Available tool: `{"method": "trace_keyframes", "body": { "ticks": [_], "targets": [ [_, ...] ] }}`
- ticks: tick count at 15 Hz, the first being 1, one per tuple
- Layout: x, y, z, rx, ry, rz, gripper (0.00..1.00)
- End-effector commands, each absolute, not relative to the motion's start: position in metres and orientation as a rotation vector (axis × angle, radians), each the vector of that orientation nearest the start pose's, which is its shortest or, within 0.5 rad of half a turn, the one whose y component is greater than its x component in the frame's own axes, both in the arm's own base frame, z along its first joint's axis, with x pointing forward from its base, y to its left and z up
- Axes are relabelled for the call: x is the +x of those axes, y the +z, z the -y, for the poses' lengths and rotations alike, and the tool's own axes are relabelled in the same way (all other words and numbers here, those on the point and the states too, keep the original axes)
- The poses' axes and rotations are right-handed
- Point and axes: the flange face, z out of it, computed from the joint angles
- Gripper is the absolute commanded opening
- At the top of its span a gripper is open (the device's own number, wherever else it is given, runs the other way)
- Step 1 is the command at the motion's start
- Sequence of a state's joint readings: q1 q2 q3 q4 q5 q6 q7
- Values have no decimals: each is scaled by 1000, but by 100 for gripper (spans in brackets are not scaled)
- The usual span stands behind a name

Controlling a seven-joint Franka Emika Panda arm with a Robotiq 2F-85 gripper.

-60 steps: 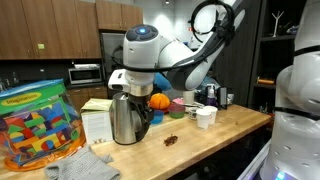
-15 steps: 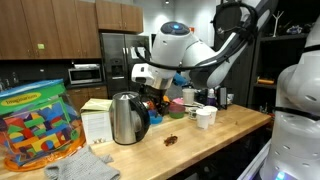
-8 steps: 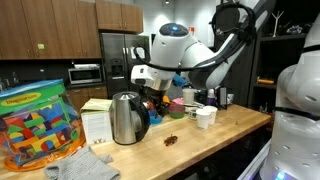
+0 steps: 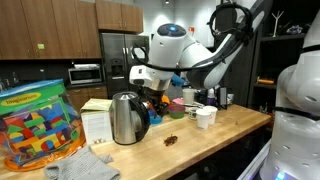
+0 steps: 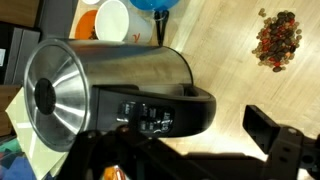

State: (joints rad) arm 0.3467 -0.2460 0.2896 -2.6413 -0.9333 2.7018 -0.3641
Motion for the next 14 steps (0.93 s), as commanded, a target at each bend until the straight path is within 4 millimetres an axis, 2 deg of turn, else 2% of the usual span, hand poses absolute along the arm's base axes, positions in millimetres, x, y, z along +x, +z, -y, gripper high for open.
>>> {"method": "trace_keyframes", "body": {
  "ticks": [1,8,11,14],
  "targets": [
    [340,341,-274,1568,403,-2041,100],
    [346,328,-278,1589,371,-2062,100],
    [347,318,-283,1590,277,-2046,100],
    [347,318,-291,1565,219,-2028,100]
  ]
}}
